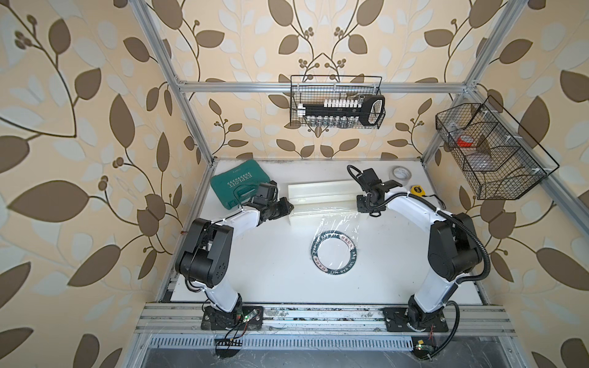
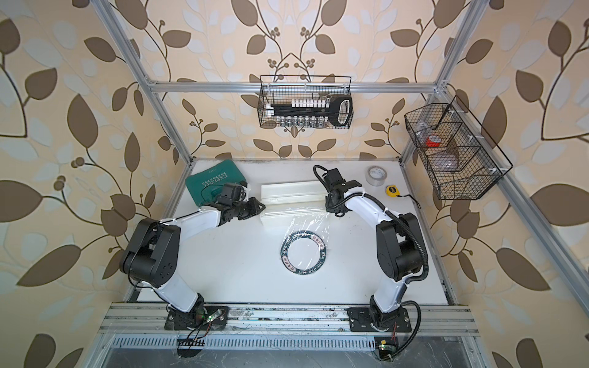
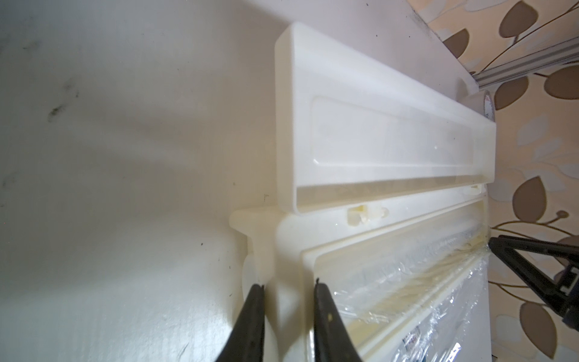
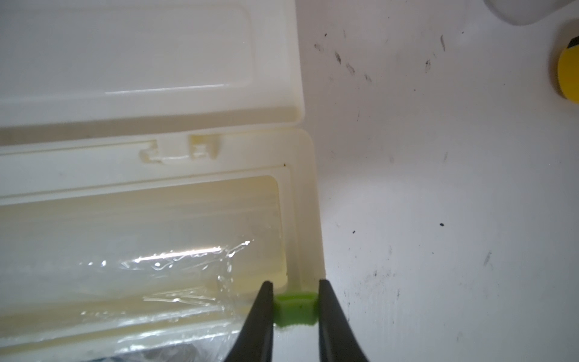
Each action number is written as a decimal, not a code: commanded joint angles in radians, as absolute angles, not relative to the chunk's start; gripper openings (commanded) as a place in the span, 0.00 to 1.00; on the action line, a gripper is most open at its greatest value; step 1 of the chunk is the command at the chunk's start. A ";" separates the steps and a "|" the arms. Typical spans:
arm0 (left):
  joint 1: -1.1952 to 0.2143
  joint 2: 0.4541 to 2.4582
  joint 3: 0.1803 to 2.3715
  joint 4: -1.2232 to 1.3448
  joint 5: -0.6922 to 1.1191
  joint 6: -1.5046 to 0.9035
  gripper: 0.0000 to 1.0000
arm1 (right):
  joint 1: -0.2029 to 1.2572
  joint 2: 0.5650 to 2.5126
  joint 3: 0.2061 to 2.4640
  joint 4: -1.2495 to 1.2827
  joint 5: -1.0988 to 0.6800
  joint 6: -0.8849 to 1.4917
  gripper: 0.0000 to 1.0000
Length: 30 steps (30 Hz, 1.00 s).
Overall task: Wrap the plate with plastic wrap
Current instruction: Tear off the plastic wrap from the plastic wrap cutting box, then pick up the plate at the center of the board.
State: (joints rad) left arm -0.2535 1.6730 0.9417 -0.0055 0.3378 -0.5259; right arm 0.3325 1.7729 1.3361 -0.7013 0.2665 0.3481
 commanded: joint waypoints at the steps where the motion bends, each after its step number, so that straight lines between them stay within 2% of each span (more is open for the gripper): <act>1: -0.221 1.763 0.875 -0.295 0.229 -0.490 0.03 | 0.316 1.756 1.299 -0.694 0.203 0.331 0.31; 4: -0.234 1.748 0.913 -0.271 0.315 -0.516 0.14 | 0.316 1.733 1.342 -0.706 0.179 0.340 0.42; 8: -0.261 1.712 1.013 -0.268 0.402 -0.555 0.37 | 0.314 1.681 1.399 -0.741 0.169 0.348 0.52; 14: -0.270 1.586 1.096 -0.350 0.379 -0.557 0.57 | 0.313 1.572 1.358 -0.793 0.201 0.396 0.57; 18: -0.293 1.456 1.050 -0.401 0.345 -0.553 0.60 | 0.314 1.455 1.229 -0.788 0.145 0.451 0.56; 23: -0.449 1.308 0.906 -0.424 0.315 -0.597 0.60 | 0.339 1.265 0.959 -0.722 -0.071 0.569 0.42; 25: -0.508 1.282 0.835 -0.388 0.335 -0.637 0.59 | 0.357 1.211 0.867 -0.690 -0.155 0.619 0.38; 30: -0.633 1.316 0.720 -0.234 0.377 -0.730 0.60 | 0.394 1.165 0.701 -0.588 -0.268 0.708 0.37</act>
State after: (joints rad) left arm -0.6048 1.2900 0.7506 -0.3176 0.3534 -0.6605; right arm 0.3843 1.1767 0.7521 -0.6750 -0.1482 0.6250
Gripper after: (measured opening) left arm 0.600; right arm 0.375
